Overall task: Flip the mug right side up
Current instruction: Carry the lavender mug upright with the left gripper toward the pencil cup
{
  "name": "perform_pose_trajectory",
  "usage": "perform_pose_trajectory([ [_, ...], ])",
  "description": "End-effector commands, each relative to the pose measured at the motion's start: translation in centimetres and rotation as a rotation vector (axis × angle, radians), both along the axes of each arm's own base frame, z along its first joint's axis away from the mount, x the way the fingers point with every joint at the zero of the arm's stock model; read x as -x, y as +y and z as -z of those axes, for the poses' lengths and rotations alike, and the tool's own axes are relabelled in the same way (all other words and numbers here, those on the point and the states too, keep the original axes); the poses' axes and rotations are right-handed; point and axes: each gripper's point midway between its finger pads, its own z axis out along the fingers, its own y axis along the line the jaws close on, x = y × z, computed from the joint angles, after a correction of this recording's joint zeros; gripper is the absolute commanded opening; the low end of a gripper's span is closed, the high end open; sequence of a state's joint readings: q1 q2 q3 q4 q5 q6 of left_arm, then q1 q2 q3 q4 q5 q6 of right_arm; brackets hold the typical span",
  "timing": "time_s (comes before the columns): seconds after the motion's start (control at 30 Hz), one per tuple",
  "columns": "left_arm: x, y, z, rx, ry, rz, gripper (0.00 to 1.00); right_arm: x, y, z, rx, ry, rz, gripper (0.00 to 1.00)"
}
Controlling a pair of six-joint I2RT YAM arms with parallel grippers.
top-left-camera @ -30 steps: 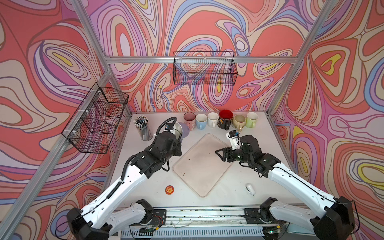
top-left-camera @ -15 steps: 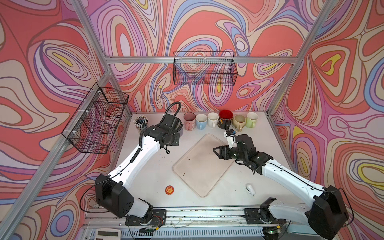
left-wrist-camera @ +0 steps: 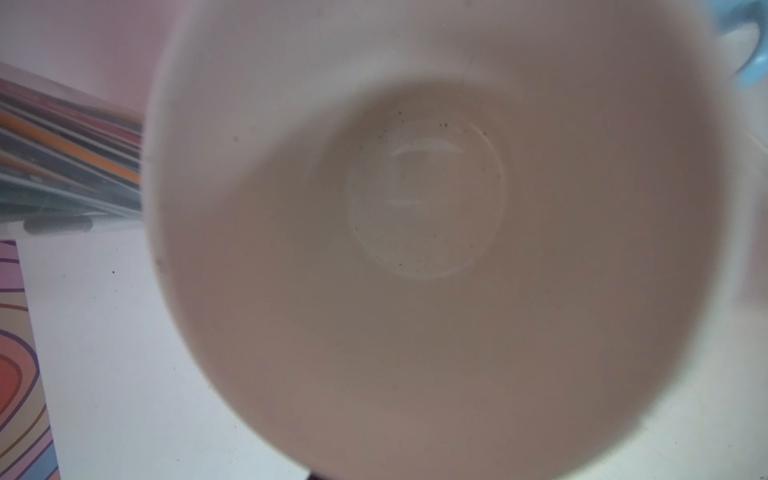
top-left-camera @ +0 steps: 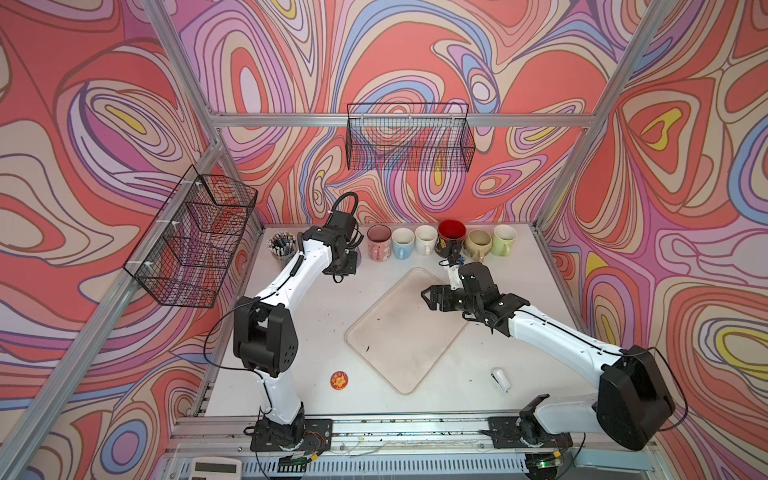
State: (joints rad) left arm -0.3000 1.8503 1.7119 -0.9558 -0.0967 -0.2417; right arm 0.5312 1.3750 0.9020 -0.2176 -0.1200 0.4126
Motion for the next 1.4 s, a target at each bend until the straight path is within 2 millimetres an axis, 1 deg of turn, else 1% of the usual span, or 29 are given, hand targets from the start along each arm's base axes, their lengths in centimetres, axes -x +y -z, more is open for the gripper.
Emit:
perform_pose_trajectory([
  [0.0, -2.2, 0.4, -1.8, -0.001, -0.048, 0.003, 0.00, -0.6, 0.4, 0.4, 0.004, 0.013, 0.005, 0.98],
  [0.1, -3.4, 0.7, -1.0, 0.005, -0.029, -0.010, 0.00, -0.9, 0.4, 0.8, 0.008, 0.010, 0.014, 0.98],
  [0.3, -5.4, 1.0, 0.2, -0.009, -0.011, -0.024, 0.00, -1.6, 0.1, 0.6, 0.018, -0.010, 0.043, 0.98],
  [0.5, -7.2, 0.7, 0.9, -0.014, -0.012, -0.028, 0.00, -1.6, -0.5, 1.8, 0.078, 0.010, 0.050, 0.98],
  [0.8, -8.8, 0.5, 2.5, -0.030, 0.020, -0.039, 0.00, -1.7, -0.7, 3.4, 0.126, 0.045, 0.043, 0.98],
  [1.1, -10.3, 0.0, 3.9, -0.024, 0.039, -0.046, 0.00, -1.9, -0.4, 4.1, 0.120, 0.049, 0.038, 0.98],
  [1.37, -10.8, -0.5, 6.0, -0.010, 0.068, -0.048, 0.00, -2.0, -0.3, 4.9, 0.136, 0.064, 0.034, 0.99],
])
